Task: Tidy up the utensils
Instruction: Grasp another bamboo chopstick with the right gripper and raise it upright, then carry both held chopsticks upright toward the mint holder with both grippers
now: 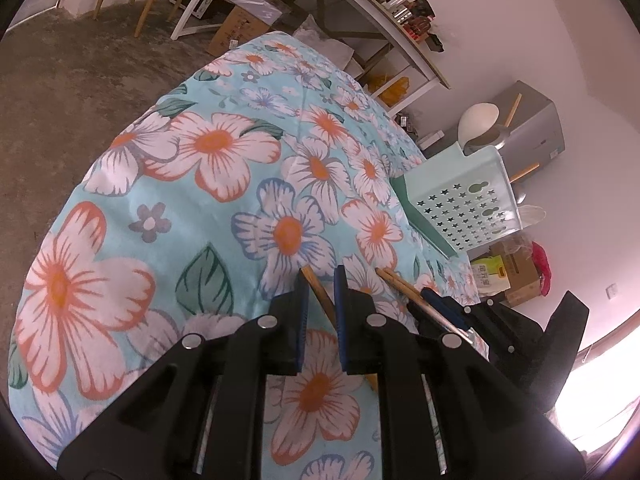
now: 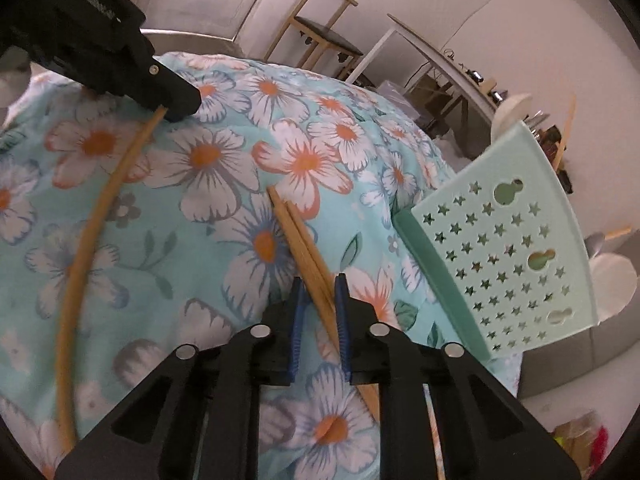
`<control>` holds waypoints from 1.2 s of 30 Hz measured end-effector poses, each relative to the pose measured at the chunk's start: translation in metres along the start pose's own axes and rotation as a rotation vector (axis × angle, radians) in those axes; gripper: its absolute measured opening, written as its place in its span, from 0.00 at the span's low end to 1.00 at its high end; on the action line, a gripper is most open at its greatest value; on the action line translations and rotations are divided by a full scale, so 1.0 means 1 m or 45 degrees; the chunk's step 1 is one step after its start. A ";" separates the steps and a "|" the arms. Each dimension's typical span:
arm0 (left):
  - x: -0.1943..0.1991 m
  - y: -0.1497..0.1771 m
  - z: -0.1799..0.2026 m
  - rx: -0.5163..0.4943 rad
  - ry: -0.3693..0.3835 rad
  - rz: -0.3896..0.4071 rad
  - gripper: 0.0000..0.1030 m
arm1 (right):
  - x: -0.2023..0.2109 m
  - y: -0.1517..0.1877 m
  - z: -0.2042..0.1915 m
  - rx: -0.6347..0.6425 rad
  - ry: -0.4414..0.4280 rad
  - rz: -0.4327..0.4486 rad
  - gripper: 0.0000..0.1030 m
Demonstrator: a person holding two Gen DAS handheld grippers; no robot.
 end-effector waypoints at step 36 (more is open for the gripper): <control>-0.002 -0.004 0.000 0.003 -0.033 0.010 0.11 | 0.100 0.068 0.130 -1.295 -0.438 0.591 0.07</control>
Point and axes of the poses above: each gripper's, at about its wrist camera, not at the fingertips, and x roughly against the way its jaws point, z to its right, y to its underside, the point moved 3 cm from there along -x, roughly the way its jaws point, and after that the axes turned 7 degrees about -y, right-handed, at the moved point
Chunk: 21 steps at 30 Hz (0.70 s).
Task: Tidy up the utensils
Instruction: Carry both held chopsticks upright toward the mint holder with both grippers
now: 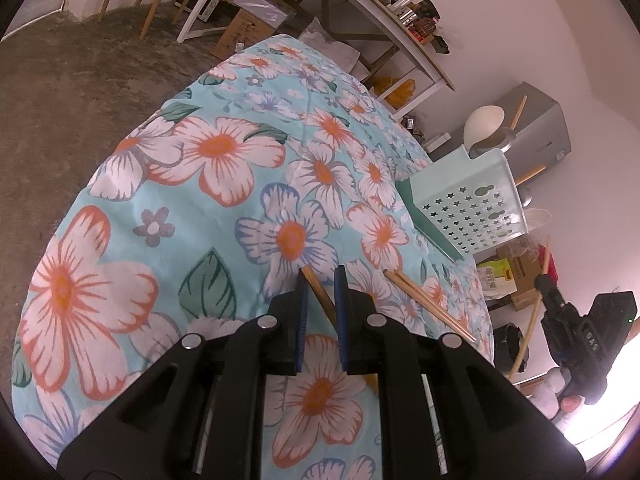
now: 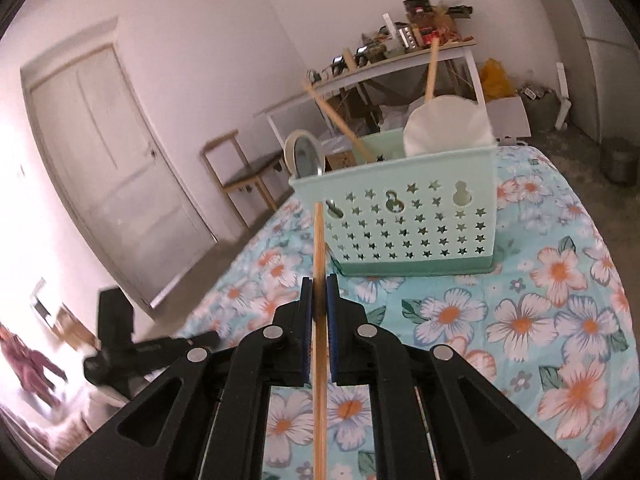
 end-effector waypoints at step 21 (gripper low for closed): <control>0.070 -0.032 0.077 -0.260 -0.002 0.364 0.07 | 0.024 -0.009 0.002 -0.057 -0.004 0.215 0.07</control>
Point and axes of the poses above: each gripper's, at about its wrist camera, not at the fingertips, and x roughly against the way its jaws point, z to its right, y to its underside, the point moved 3 cm from there along -x, roughly the way its jaws point, and after that the axes turned 7 degrees about -y, right-handed, at the moved point
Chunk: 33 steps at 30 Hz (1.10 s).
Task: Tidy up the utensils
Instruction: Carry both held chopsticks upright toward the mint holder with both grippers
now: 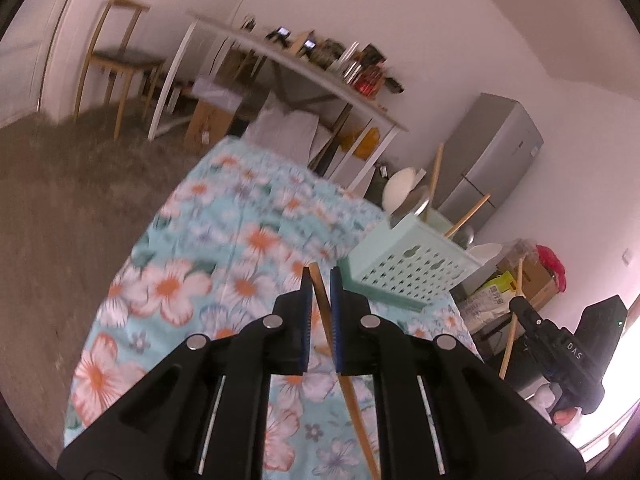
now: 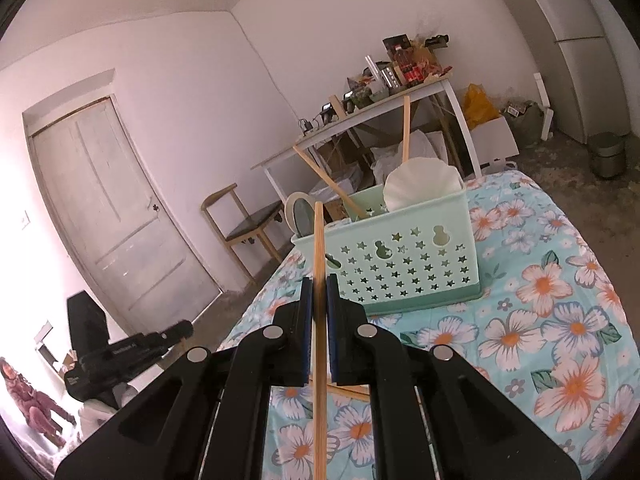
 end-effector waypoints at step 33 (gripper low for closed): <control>0.034 -0.014 0.053 -0.207 -0.044 0.141 0.05 | 0.017 -0.003 0.001 -0.034 -0.044 0.075 0.07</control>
Point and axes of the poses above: each gripper's, at about its wrist camera, not at the fingertips, and x roughly against the way its jaws point, z to its right, y to its underside, the point moved 3 cm from there along -x, roughly the way its jaws point, and after that the axes turned 7 degrees about -y, right-handed, at the moved point
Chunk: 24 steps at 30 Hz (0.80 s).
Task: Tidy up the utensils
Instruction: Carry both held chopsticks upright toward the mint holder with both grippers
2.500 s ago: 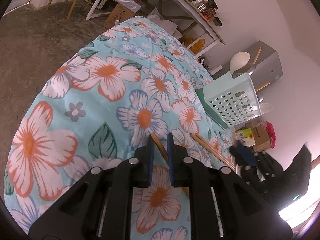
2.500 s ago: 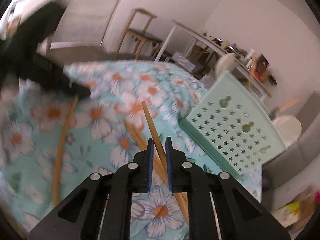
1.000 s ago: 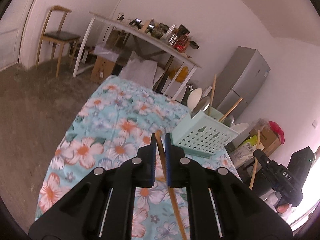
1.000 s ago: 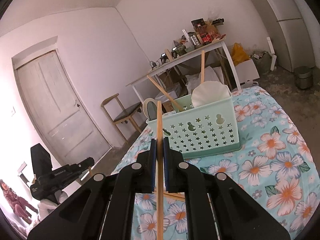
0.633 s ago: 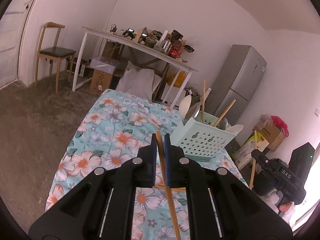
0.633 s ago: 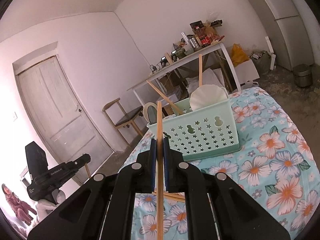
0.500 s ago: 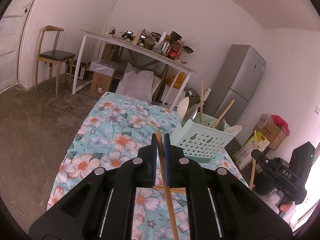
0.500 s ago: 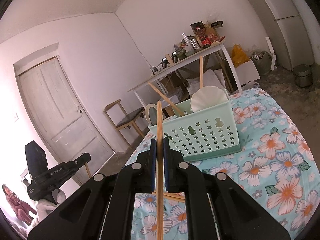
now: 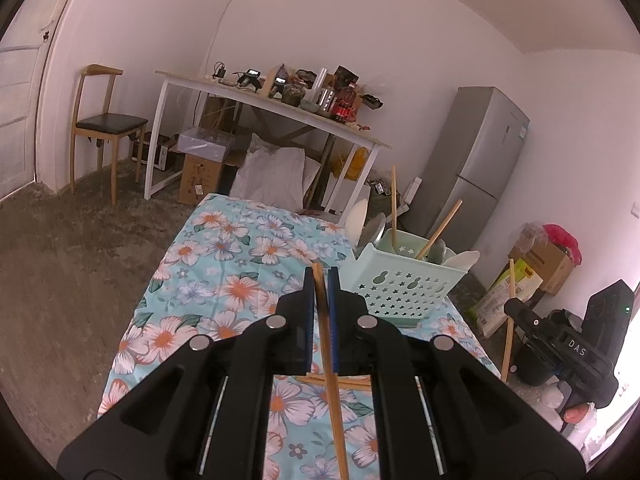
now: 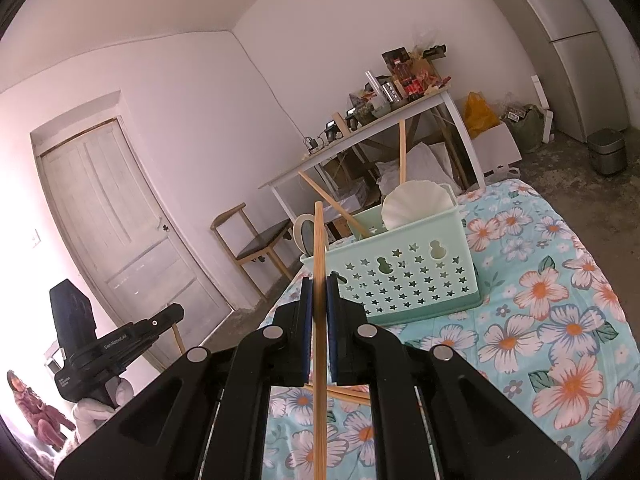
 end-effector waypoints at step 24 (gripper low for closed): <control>0.001 0.000 0.003 -0.005 -0.003 0.000 0.05 | 0.004 0.000 0.004 -0.022 -0.007 0.004 0.07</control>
Point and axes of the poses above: each gripper's, at about its wrist camera, not at the fingertips, and x roughly against the way its jaws point, z to its right, y to its underside, the point moved 3 cm from there along -x, roughly the way its jaws point, and after that the axes turned 7 degrees about -y, right-handed, at the moved point
